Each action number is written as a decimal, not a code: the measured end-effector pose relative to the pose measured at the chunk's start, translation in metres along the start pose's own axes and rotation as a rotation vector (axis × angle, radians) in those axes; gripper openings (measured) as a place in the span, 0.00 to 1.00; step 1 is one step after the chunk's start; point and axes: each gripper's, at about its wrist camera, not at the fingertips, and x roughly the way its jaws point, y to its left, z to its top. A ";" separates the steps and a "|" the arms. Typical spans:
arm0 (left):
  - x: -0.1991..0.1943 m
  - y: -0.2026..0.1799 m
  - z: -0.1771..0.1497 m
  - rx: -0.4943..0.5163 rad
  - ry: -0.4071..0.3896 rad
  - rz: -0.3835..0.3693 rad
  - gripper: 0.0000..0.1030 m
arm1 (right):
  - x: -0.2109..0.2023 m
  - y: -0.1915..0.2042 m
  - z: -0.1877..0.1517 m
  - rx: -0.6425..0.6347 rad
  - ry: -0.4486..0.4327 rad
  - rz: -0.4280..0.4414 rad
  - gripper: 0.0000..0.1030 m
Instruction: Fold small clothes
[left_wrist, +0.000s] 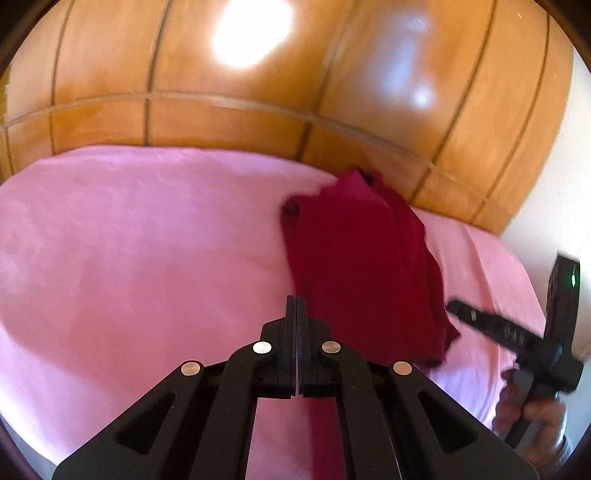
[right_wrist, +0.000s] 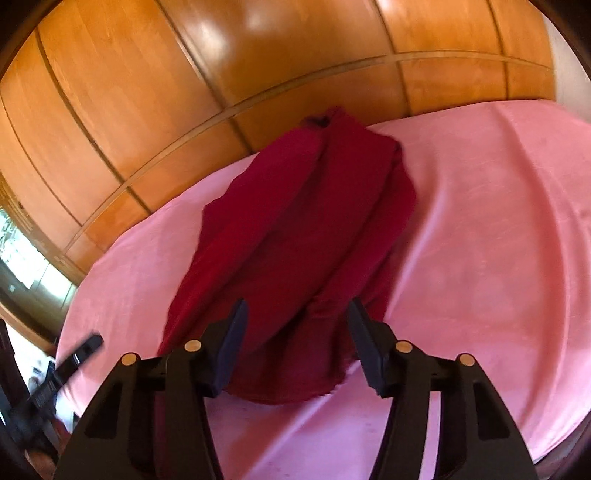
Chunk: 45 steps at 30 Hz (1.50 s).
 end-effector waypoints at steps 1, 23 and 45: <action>-0.001 0.002 0.003 0.004 0.005 -0.022 0.00 | 0.000 0.004 -0.001 -0.012 0.006 0.026 0.54; 0.011 -0.025 -0.065 0.140 0.146 -0.131 0.08 | -0.003 0.074 -0.035 -0.514 -0.027 0.036 0.13; 0.071 0.198 0.214 -0.262 -0.091 0.444 0.12 | -0.051 -0.260 0.198 0.133 -0.212 -0.660 0.16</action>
